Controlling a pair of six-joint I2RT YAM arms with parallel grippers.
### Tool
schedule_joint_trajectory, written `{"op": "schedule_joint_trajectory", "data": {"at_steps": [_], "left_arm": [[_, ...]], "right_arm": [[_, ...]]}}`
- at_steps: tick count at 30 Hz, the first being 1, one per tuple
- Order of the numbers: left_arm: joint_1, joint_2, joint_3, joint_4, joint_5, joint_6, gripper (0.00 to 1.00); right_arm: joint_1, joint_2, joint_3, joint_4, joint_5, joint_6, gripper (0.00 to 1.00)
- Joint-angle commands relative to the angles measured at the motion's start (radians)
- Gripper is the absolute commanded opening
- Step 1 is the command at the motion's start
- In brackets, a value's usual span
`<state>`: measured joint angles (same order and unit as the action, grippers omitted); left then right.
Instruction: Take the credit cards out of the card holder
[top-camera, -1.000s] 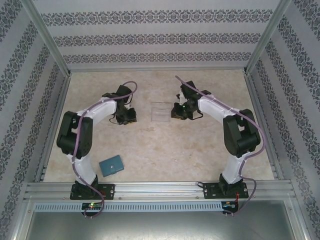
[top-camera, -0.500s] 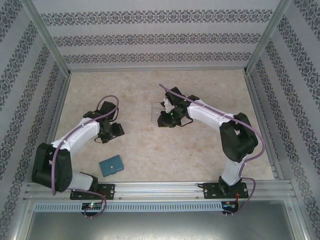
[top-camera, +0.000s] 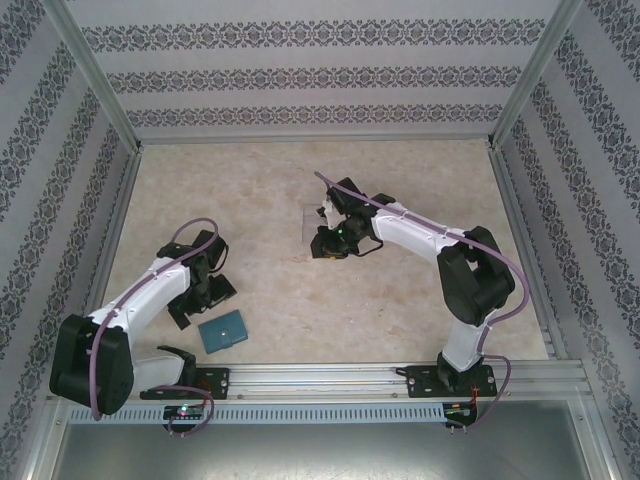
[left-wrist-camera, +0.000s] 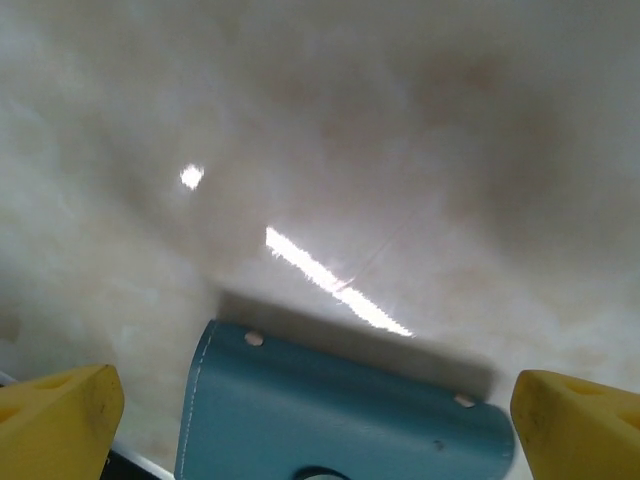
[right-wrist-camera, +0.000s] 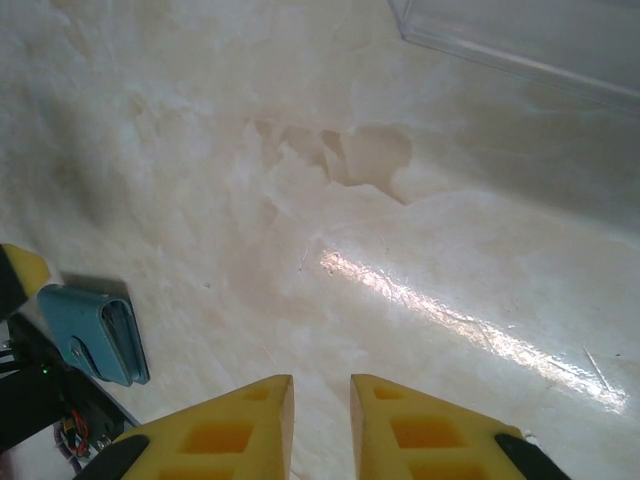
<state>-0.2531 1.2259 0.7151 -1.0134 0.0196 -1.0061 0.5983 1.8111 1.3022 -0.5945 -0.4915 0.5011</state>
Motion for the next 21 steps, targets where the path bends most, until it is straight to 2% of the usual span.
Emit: {"op": "schedule_joint_trajectory", "data": {"at_steps": [1, 4, 10, 16, 21], "left_arm": [[0.007, -0.044, -0.052, -0.045, 0.058, -0.049, 1.00], [0.007, -0.072, -0.101, -0.033, 0.064, -0.041, 1.00], [0.006, -0.093, -0.157, 0.137, 0.227, 0.031, 1.00], [-0.009, -0.118, -0.220, 0.328, 0.364, -0.019, 1.00], [-0.034, -0.093, -0.237, 0.458, 0.410, -0.088, 1.00]], "right_arm": [[0.008, -0.020, 0.003, -0.004, -0.021, 0.008, 0.23], [0.007, -0.016, 0.012, -0.010, -0.025, 0.007, 0.24], [0.008, -0.012, 0.027, -0.022, -0.027, 0.008, 0.24], [0.008, -0.016, 0.031, -0.031, -0.022, 0.015, 0.24], [0.008, -0.019, 0.035, -0.039, -0.015, 0.017, 0.24]]}}
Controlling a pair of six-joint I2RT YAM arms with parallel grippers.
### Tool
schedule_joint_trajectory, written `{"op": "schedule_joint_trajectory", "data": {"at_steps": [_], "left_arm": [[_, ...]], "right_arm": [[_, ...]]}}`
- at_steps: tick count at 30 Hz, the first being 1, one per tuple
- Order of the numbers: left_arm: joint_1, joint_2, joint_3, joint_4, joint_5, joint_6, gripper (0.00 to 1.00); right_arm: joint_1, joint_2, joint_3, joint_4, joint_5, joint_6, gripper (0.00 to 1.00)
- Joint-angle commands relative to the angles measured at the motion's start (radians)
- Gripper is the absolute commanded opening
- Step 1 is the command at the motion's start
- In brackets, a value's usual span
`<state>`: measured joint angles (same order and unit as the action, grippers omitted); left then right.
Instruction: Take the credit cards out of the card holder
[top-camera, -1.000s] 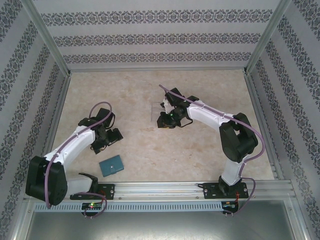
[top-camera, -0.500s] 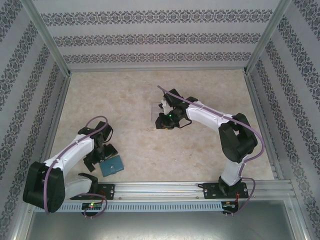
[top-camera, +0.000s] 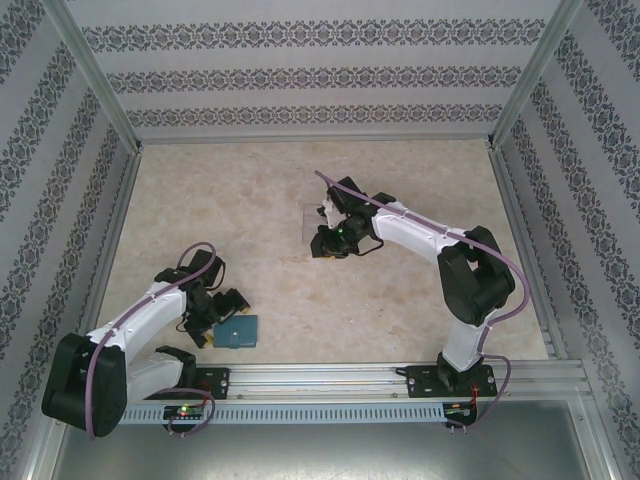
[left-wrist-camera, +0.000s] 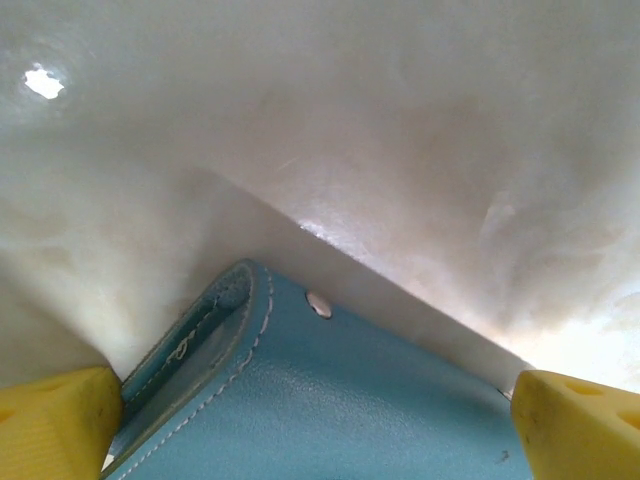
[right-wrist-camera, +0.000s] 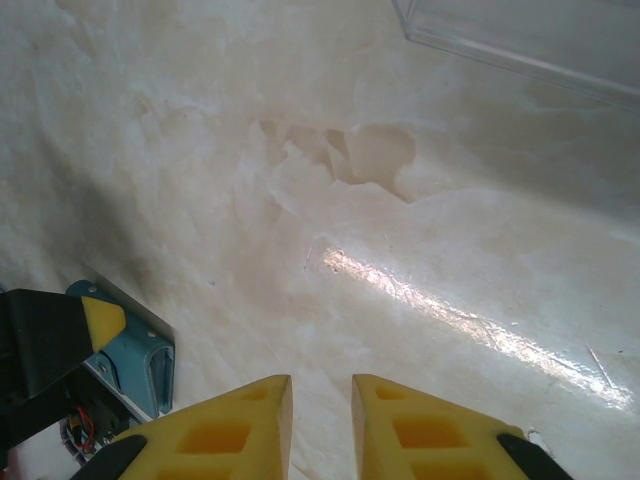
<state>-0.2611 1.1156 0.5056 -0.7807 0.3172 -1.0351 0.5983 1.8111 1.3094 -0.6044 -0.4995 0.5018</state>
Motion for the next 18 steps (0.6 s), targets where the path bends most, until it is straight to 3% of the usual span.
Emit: {"op": "schedule_joint_trajectory", "data": {"at_steps": [1, 10, 18], "left_arm": [[-0.036, 0.030, -0.028, 0.256, 0.120, -0.075, 1.00], [-0.164, 0.247, 0.091, 0.435, 0.137, -0.139, 0.97], [-0.244, 0.431, 0.275, 0.455, 0.143, -0.108, 0.89]], "right_arm": [[0.009, -0.020, 0.028, -0.029, -0.007, 0.015, 0.24], [0.014, -0.055, 0.024, -0.049, 0.025, 0.015, 0.24], [0.011, -0.122, -0.019, -0.066, 0.063, 0.016, 0.24]]}}
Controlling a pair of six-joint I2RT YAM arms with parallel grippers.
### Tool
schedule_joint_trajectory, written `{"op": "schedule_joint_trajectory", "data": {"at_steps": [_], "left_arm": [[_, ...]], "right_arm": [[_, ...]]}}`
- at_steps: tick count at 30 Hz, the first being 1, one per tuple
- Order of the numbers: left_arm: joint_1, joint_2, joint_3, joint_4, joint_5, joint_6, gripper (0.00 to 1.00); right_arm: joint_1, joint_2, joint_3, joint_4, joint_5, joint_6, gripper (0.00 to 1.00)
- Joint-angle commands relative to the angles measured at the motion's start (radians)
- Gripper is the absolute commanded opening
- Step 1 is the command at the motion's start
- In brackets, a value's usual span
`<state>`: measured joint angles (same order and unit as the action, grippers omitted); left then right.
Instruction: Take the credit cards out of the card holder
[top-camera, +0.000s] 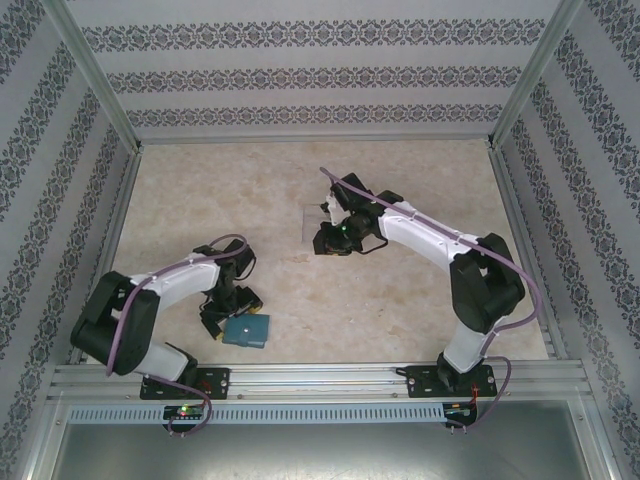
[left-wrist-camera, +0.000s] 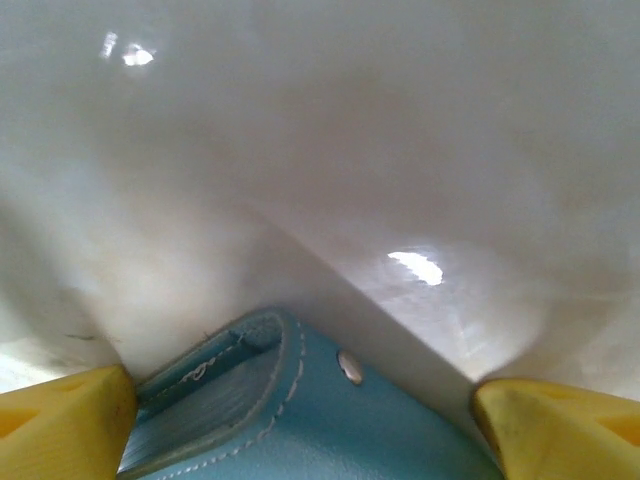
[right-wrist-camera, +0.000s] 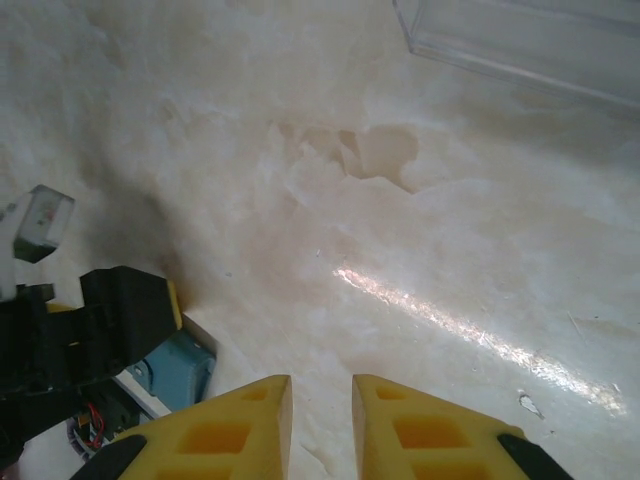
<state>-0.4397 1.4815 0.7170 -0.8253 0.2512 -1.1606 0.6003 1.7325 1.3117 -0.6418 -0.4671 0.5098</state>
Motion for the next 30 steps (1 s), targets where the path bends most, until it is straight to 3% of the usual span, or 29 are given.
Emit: {"op": "schedule_joint_trajectory", "data": {"at_steps": [1, 13, 18, 24, 30], "left_arm": [[-0.069, 0.076, 0.077, 0.504, 0.209, 0.020, 0.88], [-0.092, 0.237, 0.369, 0.426, 0.223, 0.124, 0.82], [-0.092, 0.238, 0.410, 0.384, 0.195, 0.163, 0.82], [-0.089, 0.155, 0.368, 0.214, 0.126, 0.223, 0.79], [-0.087, 0.036, 0.260, 0.106, 0.129, 0.289, 0.66]], "right_arm": [[0.007, -0.052, -0.028, -0.030, 0.038, 0.009, 0.24], [-0.008, -0.122, -0.079, -0.030, 0.064, 0.017, 0.24], [-0.002, -0.144, -0.104, -0.021, 0.057, 0.013, 0.25], [0.040, -0.148, -0.174, 0.020, 0.027, 0.052, 0.27], [0.127, -0.125, -0.279, 0.194, -0.059, 0.176, 0.32]]}}
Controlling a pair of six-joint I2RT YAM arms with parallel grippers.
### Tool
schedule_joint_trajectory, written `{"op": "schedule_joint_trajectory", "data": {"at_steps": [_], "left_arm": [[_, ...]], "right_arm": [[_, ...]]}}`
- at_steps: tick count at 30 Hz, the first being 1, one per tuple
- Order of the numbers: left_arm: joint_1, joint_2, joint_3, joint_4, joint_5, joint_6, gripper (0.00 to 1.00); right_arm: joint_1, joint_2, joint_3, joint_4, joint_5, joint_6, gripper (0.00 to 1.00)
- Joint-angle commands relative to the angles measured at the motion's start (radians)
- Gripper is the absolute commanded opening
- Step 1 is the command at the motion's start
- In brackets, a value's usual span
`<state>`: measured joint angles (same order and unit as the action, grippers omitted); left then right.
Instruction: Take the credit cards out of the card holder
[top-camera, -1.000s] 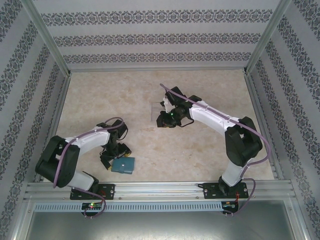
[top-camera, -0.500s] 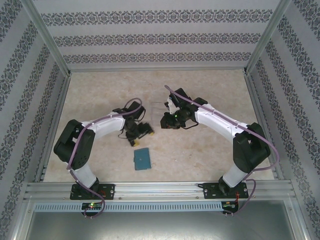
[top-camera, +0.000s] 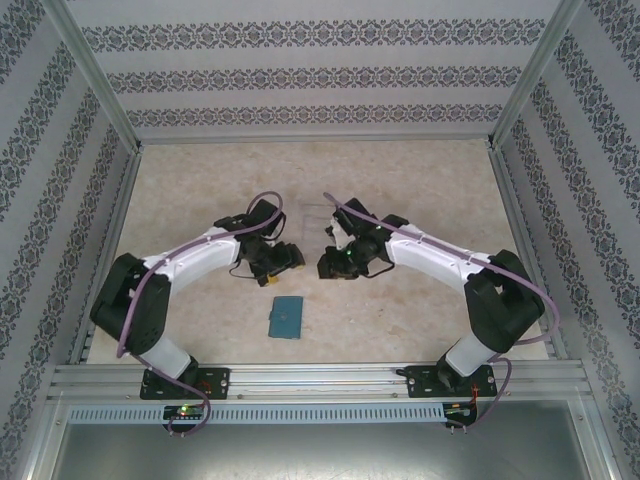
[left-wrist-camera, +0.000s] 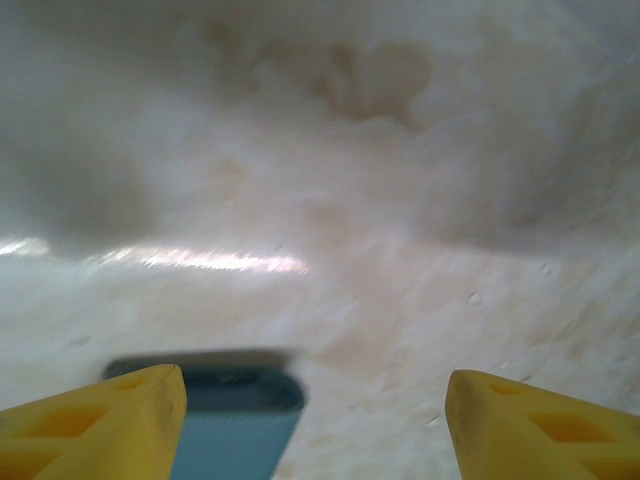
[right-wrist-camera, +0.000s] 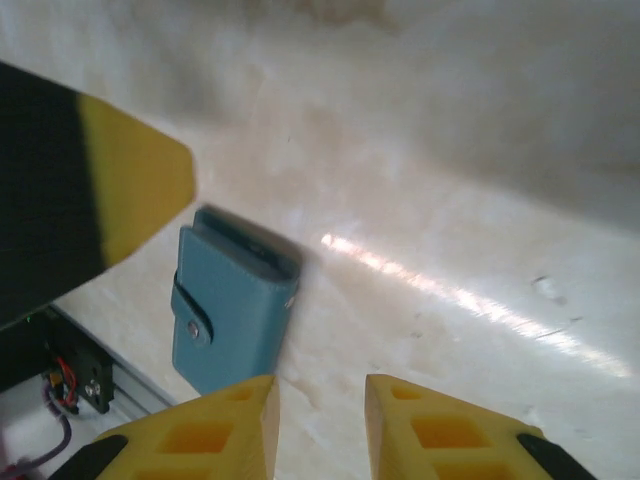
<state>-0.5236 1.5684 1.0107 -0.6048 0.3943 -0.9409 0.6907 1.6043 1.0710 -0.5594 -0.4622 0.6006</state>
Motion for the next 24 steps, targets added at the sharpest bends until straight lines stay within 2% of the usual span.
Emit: {"op": "schedule_joint_trajectory", "data": {"at_steps": [1, 7, 13, 20, 24], "left_arm": [[-0.004, -0.067, -0.043, -0.128, -0.007, 0.084, 0.64], [-0.009, -0.144, -0.121, -0.161, 0.070, 0.144, 0.49], [-0.027, -0.164, -0.188, -0.120, 0.124, 0.147, 0.41], [-0.071, -0.120, -0.216, -0.057, 0.180, 0.143, 0.36], [-0.091, -0.092, -0.228, -0.031, 0.179, 0.136, 0.36]], "right_arm": [[0.049, 0.011, -0.058, 0.156, -0.082, 0.113, 0.33], [0.107, 0.106, -0.142, 0.435, -0.183, 0.260, 0.37], [0.123, 0.188, -0.154, 0.488, -0.181, 0.278, 0.41], [0.121, 0.244, -0.164, 0.526, -0.176, 0.297, 0.40], [0.120, 0.266, -0.163, 0.520, -0.165, 0.298, 0.33]]}}
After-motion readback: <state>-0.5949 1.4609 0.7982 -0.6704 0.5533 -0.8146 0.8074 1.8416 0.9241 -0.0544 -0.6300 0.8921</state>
